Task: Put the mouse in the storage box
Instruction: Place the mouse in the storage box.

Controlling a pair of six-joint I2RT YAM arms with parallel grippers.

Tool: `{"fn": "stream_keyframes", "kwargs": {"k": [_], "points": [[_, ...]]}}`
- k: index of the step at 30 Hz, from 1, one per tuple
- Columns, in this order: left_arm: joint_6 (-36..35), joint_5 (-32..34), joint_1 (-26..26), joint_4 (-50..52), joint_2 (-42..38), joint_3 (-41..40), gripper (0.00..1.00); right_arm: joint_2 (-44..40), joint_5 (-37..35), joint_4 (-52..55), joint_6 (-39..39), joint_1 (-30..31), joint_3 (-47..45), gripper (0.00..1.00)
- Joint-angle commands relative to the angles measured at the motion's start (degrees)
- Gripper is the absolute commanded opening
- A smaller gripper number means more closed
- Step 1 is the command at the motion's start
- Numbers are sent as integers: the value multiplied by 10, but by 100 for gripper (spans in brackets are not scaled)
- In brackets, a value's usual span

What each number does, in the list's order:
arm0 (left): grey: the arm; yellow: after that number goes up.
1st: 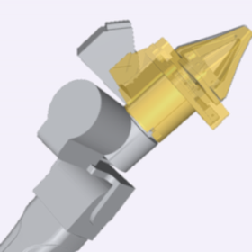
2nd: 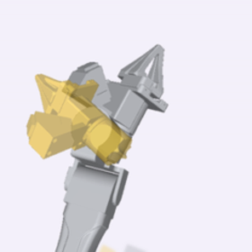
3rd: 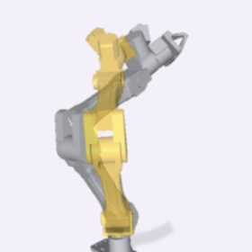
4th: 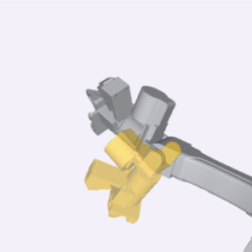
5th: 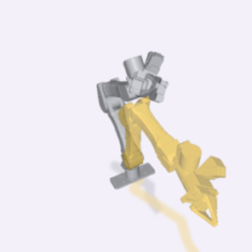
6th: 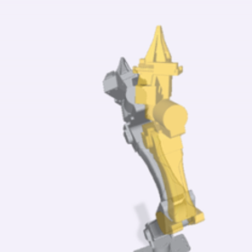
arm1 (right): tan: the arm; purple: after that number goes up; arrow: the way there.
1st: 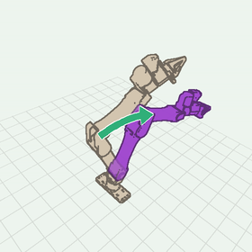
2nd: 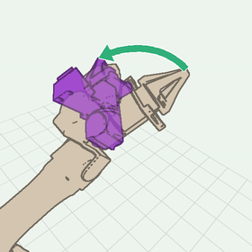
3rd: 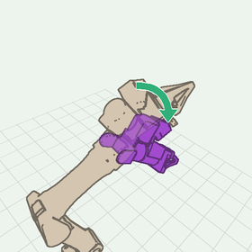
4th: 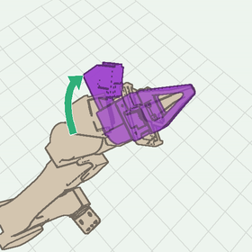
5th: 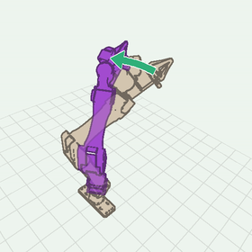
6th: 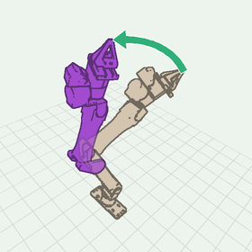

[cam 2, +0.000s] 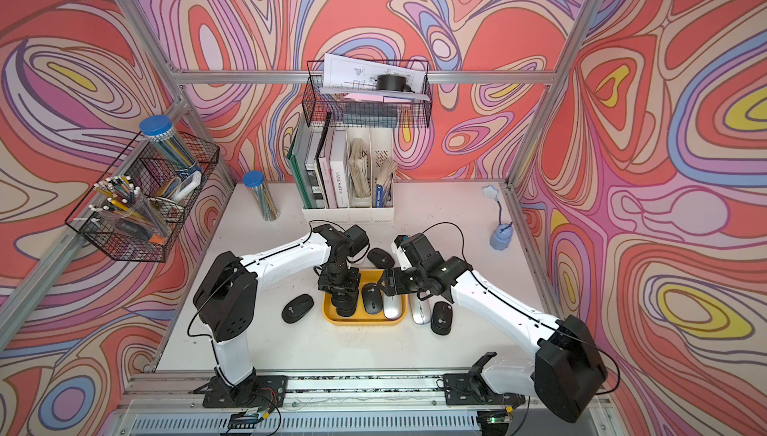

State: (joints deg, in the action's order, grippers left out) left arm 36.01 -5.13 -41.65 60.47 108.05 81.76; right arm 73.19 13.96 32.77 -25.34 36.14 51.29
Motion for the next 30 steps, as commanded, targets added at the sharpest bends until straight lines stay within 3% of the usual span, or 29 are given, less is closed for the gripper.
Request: {"fn": "stream_keyframes", "kwargs": {"k": [1, 13, 25, 28, 30], "points": [[-3, 13, -3, 18, 19, 14, 69, 4, -12, 8, 10, 2, 5, 71], [6, 24, -3, 24, 19, 15, 70, -1, -13, -4, -1, 2, -9, 72], [1, 48, -3, 50, -15, 31, 79, 3, -15, 8, 1, 2, 8, 72], [1, 45, -3, 48, -30, 37, 79, -10, -65, 36, -15, 2, 16, 73], [1, 54, -3, 51, -48, 48, 79, -6, -174, 111, -65, 1, 44, 75]]}}
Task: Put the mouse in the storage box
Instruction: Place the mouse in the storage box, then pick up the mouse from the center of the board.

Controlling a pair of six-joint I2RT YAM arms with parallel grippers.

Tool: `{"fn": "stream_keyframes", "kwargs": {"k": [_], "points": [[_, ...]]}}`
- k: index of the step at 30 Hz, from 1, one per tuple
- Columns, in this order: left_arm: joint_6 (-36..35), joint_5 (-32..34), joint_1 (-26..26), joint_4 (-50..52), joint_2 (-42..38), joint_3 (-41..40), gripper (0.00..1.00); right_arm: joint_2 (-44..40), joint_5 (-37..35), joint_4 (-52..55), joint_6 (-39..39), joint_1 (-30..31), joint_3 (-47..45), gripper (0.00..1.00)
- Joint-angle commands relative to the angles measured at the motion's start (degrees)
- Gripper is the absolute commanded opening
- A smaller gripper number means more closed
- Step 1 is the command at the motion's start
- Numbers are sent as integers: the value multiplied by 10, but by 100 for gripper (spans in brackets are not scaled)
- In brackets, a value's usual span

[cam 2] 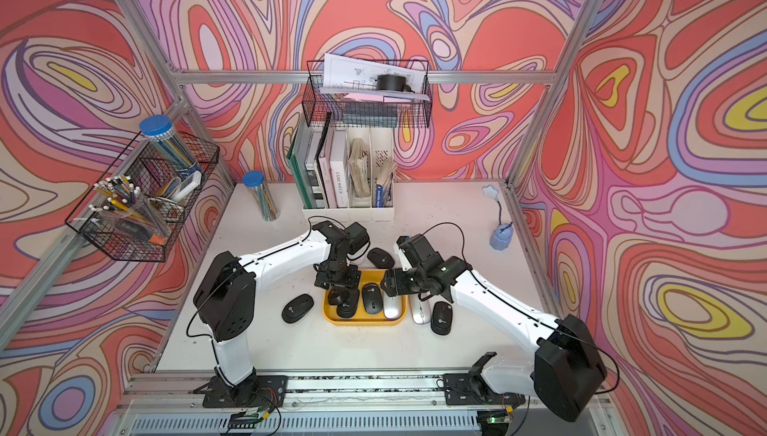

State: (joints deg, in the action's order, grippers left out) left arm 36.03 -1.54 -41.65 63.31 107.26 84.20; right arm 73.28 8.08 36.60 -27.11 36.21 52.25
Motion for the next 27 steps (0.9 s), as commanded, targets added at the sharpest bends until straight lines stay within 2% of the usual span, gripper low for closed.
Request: {"fn": "stream_keyframes", "kwargs": {"k": [1, 3, 5, 12, 20, 27], "points": [[1, 21, -3, 21, -50, 27, 79, -2, -157, 114, -73, 0, 46, 76], [1, 14, -2, 4, -75, 25, 79, 4, -229, 191, -139, 0, 60, 77], [-1, -11, -3, -24, -97, 14, 79, -8, -251, 221, -184, -1, 48, 79], [0, -70, -8, -90, -138, -27, 80, -45, -220, 264, -267, -24, -36, 82], [-12, -82, -10, -109, -158, -56, 80, -73, -157, 233, -276, -25, -101, 81], [-16, -93, -10, -124, -156, -69, 80, -38, -153, 217, -253, -30, -103, 81]]}}
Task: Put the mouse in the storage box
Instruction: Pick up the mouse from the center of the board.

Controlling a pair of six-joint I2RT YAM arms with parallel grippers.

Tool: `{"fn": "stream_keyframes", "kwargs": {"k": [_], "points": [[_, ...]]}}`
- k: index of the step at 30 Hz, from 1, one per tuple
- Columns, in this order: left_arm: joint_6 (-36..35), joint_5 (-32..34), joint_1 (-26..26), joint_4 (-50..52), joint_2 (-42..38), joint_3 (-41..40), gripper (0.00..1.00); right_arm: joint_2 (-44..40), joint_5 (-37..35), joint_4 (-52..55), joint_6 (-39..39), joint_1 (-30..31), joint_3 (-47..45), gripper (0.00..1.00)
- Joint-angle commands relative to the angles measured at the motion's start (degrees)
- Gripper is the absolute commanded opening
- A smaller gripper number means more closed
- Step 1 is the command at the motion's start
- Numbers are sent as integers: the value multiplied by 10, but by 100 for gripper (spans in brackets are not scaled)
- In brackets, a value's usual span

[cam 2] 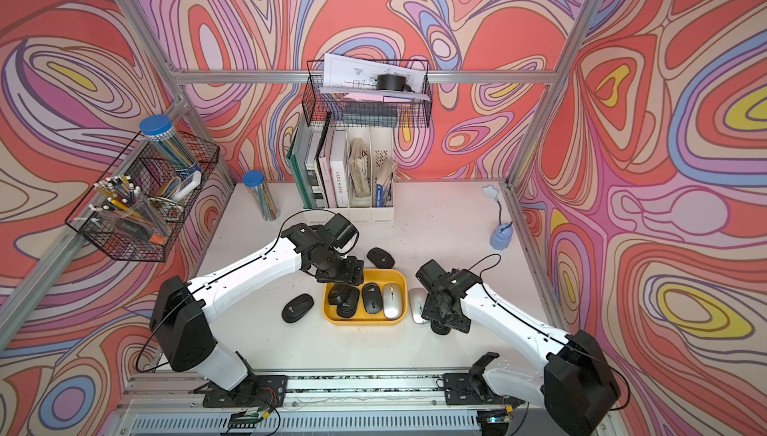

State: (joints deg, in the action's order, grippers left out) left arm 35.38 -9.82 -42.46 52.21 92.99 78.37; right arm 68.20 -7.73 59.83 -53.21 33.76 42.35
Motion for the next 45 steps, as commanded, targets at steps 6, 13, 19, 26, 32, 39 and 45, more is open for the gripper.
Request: {"fn": "stream_keyframes", "kwargs": {"k": [6, 13, 19, 26, 32, 39, 45], "points": [[-8, -11, -2, -14, -14, -18, 79, 41, 3, -28, 24, -24, -2, 80], [-12, -5, -2, -8, -11, -14, 79, 64, 29, -56, 46, -39, -21, 77], [-10, -5, -2, -7, -6, -10, 79, 70, 28, -67, 61, -57, -26, 75], [-8, -5, -2, -7, -2, -10, 79, 97, 51, -99, 83, -80, -44, 73], [-8, 0, -2, -3, -5, -8, 79, 101, 69, -93, 88, -85, -34, 70], [-10, -20, -3, -4, 8, 0, 78, 108, 80, -92, 115, -85, -13, 51], [-32, -158, -9, -77, 3, -23, 78, 91, 76, -88, 127, -85, -3, 48]]}}
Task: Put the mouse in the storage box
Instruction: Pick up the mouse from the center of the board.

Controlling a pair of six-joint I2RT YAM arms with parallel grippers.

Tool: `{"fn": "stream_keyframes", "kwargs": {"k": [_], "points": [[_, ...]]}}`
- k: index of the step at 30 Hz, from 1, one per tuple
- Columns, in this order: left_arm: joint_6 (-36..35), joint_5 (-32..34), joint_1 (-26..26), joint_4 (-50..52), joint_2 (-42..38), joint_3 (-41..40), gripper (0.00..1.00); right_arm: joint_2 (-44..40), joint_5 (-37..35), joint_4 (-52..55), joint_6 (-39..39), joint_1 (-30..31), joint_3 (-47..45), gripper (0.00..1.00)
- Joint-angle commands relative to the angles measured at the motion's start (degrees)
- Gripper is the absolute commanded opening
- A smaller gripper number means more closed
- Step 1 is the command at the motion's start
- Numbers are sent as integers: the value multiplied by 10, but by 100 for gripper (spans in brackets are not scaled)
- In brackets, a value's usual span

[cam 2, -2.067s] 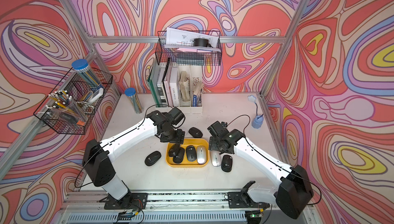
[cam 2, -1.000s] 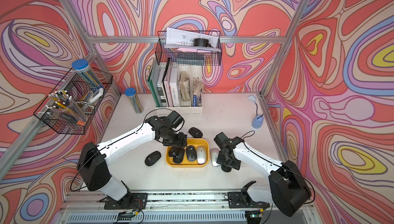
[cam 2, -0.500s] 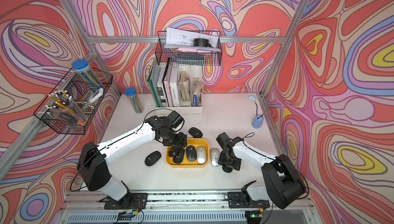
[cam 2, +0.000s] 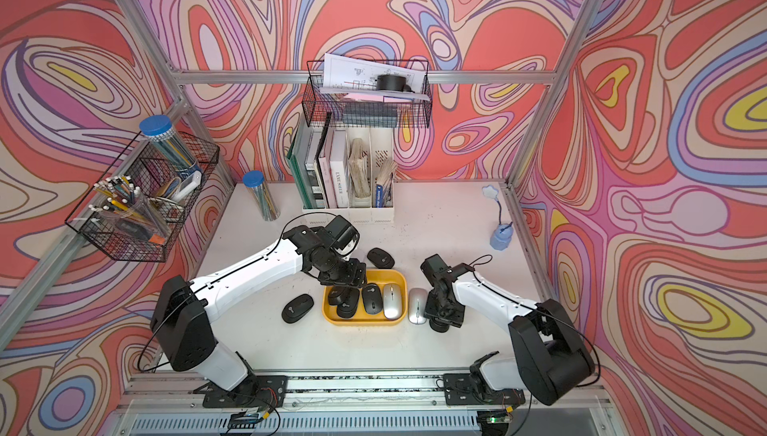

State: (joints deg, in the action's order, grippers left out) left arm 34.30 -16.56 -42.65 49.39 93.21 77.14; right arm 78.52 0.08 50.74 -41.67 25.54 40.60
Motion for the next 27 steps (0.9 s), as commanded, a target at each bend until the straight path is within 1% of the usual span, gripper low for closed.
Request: {"fn": "stream_keyframes", "kwargs": {"k": [1, 4, 5, 6, 8, 13, 18, 19, 24, 27], "points": [[-20, -132, -10, -78, -1, -19, 78, -16, -8, 7, 12, -3, 17, 48], [0, -228, -20, -166, 0, -49, 78, -37, -19, 17, 11, -3, 28, 48], [9, -248, -22, -187, 3, -57, 78, -43, -19, 22, 10, -3, 34, 48], [16, -253, -25, -198, 9, -60, 77, -48, -19, 27, 8, -3, 41, 48], [16, -242, -30, -202, 14, -61, 77, -55, -21, 33, 8, -3, 54, 48], [17, -240, -31, -204, 25, -57, 77, -71, -26, 50, 11, -3, 87, 47], [19, -233, -31, -208, 36, -57, 77, -73, 3, 48, 10, -1, 120, 46], [20, -230, -31, -208, 38, -55, 77, -72, 6, 48, 10, 2, 126, 46], [28, -175, -30, -209, 35, -57, 76, -59, 6, 48, 3, 33, 161, 46], [30, -164, -19, -205, 28, -59, 76, -41, 1, 47, -3, 62, 184, 46]]}}
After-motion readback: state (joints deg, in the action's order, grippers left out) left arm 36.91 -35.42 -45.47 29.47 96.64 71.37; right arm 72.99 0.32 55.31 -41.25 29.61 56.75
